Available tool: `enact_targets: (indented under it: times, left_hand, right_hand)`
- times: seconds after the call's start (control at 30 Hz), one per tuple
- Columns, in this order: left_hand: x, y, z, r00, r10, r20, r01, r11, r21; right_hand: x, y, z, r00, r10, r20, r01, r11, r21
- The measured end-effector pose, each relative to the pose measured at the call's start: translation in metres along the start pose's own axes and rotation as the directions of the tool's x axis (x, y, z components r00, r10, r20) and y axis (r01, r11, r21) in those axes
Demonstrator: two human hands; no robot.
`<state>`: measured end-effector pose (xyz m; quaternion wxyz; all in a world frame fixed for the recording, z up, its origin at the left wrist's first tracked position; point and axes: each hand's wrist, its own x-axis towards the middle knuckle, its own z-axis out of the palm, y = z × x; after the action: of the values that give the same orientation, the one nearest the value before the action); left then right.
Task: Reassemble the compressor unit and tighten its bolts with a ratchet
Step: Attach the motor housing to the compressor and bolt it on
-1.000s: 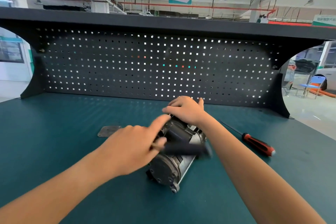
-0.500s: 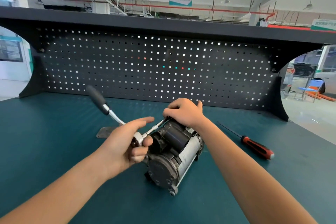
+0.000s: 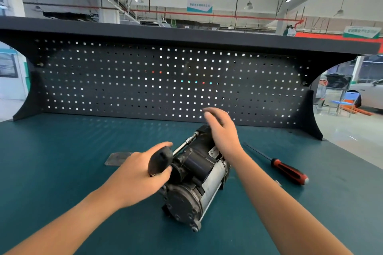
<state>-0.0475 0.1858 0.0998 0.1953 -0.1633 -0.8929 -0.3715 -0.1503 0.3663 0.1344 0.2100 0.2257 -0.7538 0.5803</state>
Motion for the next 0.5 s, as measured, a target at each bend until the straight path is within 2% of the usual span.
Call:
enact_targets:
  times: [0.07, 0.13, 0.3, 0.4, 0.5]
  left_hand:
    - [0.0, 0.001, 0.0, 0.998, -0.043, -0.034, 0.044, 0.999, 0.0]
    - [0.0, 0.002, -0.004, 0.996, -0.083, -0.027, 0.084, 0.995, 0.057]
    - [0.0, 0.004, -0.008, 0.991, -0.114, 0.067, 0.108, 0.99, 0.086]
    - [0.0, 0.004, -0.004, 0.987, -0.161, 0.02, 0.16, 0.985, 0.056]
    - [-0.003, 0.006, 0.003, 0.984, -0.163, -0.069, 0.167, 0.985, 0.052]
  right_hand:
    - [-0.015, 0.014, -0.01, 0.992, 0.121, -0.025, -0.116, 0.983, 0.144]
    - [-0.033, 0.03, -0.021, 0.983, 0.177, 0.039, -0.181, 0.972, 0.149]
    - [-0.06, 0.041, -0.043, 0.947, 0.166, 0.276, -0.207, 0.97, 0.126]
    - [-0.066, 0.039, -0.041, 0.903, 0.128, 0.41, -0.167, 0.984, 0.06]
    - [-0.072, 0.033, -0.035, 0.893, 0.102, 0.439, -0.112, 0.994, -0.002]
